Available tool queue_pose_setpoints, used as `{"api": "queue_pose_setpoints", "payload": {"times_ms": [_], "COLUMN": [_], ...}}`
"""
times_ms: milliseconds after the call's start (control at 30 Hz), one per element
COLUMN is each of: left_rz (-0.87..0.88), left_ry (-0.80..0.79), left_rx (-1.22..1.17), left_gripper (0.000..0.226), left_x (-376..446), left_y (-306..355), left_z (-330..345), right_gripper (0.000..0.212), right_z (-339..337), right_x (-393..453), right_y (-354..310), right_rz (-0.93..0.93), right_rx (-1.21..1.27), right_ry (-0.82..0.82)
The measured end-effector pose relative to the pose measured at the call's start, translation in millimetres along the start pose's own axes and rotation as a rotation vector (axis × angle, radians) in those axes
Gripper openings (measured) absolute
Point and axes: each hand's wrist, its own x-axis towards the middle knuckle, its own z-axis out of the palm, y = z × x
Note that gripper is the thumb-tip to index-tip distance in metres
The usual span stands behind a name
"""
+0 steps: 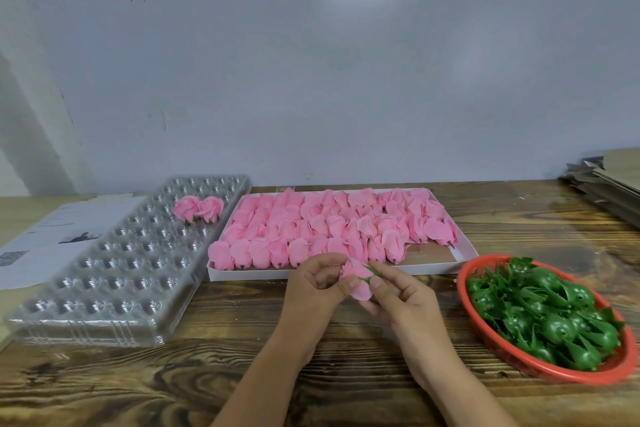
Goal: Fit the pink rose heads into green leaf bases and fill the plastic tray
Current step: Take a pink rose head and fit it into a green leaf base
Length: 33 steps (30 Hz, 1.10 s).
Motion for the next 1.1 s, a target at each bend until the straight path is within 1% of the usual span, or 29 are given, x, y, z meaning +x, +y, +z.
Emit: {"api": "queue_pose_setpoints", "payload": {"times_ms": [100, 167, 233, 300, 433, 533, 767, 933, 1100], "left_rz": [-0.032, -0.055, -0.068, -0.064, -0.069, -0.082, -0.047, -0.023, -0.022], "left_ry": [0.018, 0.052, 0.073, 0.063, 0.054, 0.059, 0.012, -0.046, -0.04], "left_rx": [-0.057, -0.11, -0.175, -0.195, -0.157, -0.137, -0.07, -0.056, -0.063], "left_gripper": [0.038, 0.044, 0.05, 0.051, 0.06, 0.062, 0.056, 0.057, 0.058], "left_x": [1.6, 3.4, 4.5, 5.1, 4.6, 3.6, 1.6, 2.0, 4.0], "left_y": [-1.8, -2.2, -1.7, -0.8, 0.2, 0.8, 1.3, 1.1, -0.2], "left_z": [0.8, -0.6, -3.0, -4.8, -4.5, -3.9, -1.7, -4.2, -6.6], "right_gripper": [0.029, 0.028, 0.027, 0.026, 0.021, 0.018, 0.018, 0.017, 0.021], "right_z": [-0.9, -1.0, 0.0, 1.3, -0.1, -1.6, -6.6, -9.5, -13.2], "right_x": [-0.8, -1.7, -2.8, -3.7, -3.0, -2.7, -1.5, -1.0, -0.7], "right_y": [-2.3, -3.6, -3.6, -2.4, -0.4, -0.5, -2.7, -4.6, -6.9], "right_rz": [0.062, 0.11, 0.115, 0.081, 0.023, 0.013, 0.069, 0.089, 0.142], "right_rx": [0.058, 0.11, 0.11, 0.08, 0.056, 0.084, 0.136, 0.133, 0.128], "right_ry": [-0.018, -0.022, -0.024, 0.001, 0.102, 0.127, 0.108, 0.077, 0.03]}}
